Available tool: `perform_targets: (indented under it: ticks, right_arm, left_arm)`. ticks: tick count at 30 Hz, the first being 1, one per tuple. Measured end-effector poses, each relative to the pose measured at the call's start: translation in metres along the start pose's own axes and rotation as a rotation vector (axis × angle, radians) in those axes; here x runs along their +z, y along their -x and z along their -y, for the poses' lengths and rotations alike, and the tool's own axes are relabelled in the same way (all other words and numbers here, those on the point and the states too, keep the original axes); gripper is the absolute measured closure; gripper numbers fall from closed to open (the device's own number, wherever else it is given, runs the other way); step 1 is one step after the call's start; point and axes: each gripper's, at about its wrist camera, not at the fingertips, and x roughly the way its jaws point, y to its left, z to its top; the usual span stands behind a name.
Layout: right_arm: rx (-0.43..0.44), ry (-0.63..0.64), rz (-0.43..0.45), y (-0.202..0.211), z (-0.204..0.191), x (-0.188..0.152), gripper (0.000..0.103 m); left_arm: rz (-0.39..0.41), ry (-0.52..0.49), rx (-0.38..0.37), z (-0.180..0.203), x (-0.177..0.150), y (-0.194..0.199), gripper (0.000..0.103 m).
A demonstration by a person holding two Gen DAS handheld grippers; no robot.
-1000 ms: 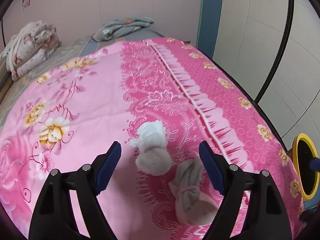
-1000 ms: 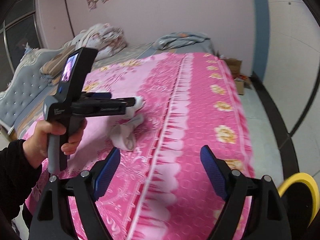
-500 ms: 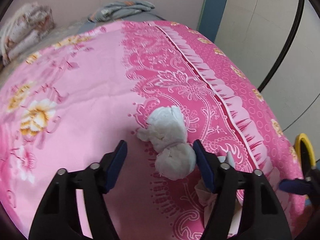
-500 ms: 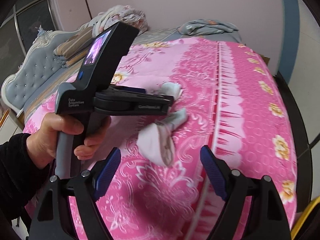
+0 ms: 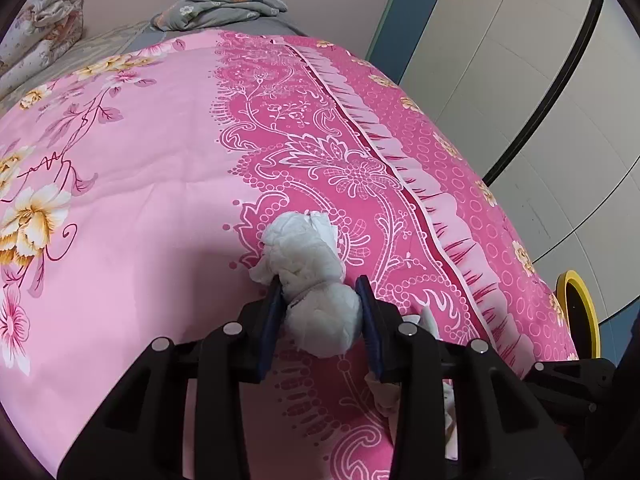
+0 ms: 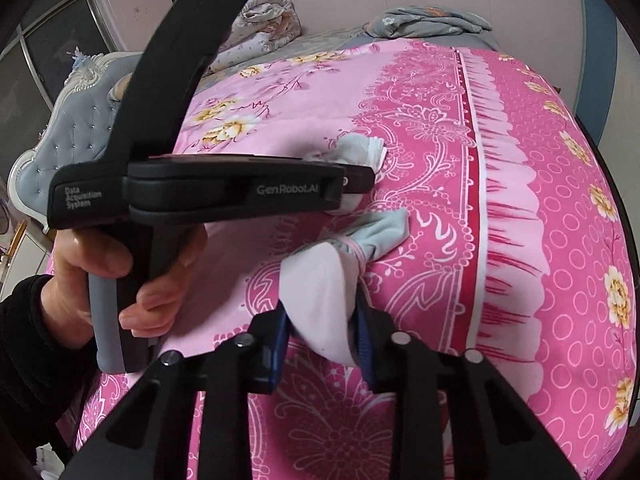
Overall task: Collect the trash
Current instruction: 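Grasp the white tissue with the left gripper while the right grasps the pale pink cloth, then carry the tissue and pink cloth in both grippers over the yellow bin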
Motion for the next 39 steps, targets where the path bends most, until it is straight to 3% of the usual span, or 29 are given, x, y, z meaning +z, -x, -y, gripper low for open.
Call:
perform_targets:
  ticks: [9, 20, 29, 39]
  right_arm:
    - [-0.015, 0.033, 0.028, 0.023, -0.007, -0.005, 0.078]
    - [-0.086, 0.02, 0.088, 0.1, 0.001, -0.039, 0.079]
    - [-0.189, -0.038, 0.223, 0.195, 0.02, -0.062, 0.079]
    - [-0.317, -0.118, 0.378, 0.296, 0.052, -0.084, 0.078]
  left_arm:
    - [0.024, 0.009, 0.027, 0.002, 0.004, 0.015, 0.07]
    - [0.08, -0.02, 0.035, 0.04, 0.0, 0.059, 0.07]
    - [0.142, -0.067, 0.012, 0.103, -0.005, 0.105, 0.07]
    - [0.213, -0.155, -0.049, 0.206, -0.007, 0.146, 0.07]
